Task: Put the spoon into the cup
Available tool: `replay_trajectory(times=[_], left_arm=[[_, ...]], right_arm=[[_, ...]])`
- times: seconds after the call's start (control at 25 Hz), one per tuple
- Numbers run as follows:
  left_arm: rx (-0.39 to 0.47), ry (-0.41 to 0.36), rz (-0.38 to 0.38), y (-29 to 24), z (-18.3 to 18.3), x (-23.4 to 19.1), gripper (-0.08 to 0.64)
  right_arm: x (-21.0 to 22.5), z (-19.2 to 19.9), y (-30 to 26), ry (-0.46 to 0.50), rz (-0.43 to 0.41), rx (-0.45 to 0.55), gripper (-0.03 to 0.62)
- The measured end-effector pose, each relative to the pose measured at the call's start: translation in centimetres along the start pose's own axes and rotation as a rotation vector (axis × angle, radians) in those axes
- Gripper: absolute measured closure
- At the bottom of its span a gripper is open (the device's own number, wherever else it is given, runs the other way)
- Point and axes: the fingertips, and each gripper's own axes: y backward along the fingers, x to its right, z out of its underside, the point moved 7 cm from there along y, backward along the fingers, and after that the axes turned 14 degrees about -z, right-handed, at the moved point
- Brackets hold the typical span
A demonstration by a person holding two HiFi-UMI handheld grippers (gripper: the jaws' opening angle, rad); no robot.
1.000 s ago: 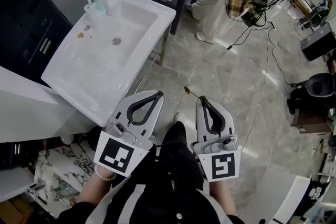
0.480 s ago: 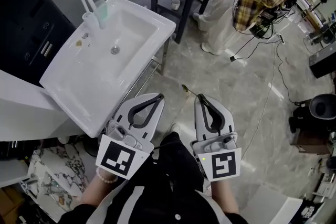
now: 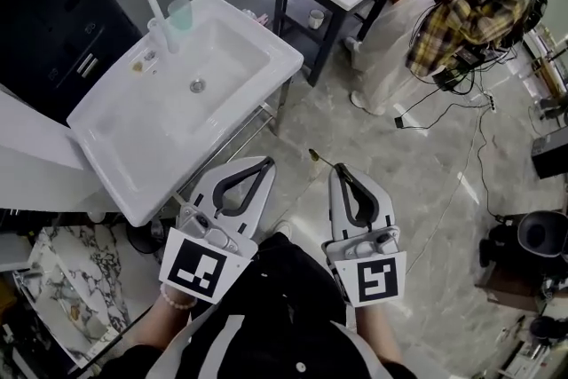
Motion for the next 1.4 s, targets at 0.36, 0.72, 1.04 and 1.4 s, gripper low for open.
replay_trajectory(times=[0.36, 0.72, 1.04, 1.4], left_arm=[[0.003, 0.005, -0.090, -2.8, -0.2, 2.2, 0.563], [-0.004, 0.016, -0.141, -4.1, 0.2, 3.5, 0.563], [-0.005, -0.034, -0.124, -5.0, -0.4, 4.8, 0.563], [-0.013, -0.057, -0.085, -5.3, -0.3, 5.7, 0.563]], right_arm=[[4.2, 0.5, -0.4, 0.019, -0.106, 0.014, 0.584], [5.9, 1.5, -0.2, 0.022, -0.156, 0.034, 0.584], [7.2, 2.0, 0.7, 0.006, -0.156, 0.028, 0.584], [7.2, 2.7, 1.6, -0.023, -0.125, 0.017, 0.584]])
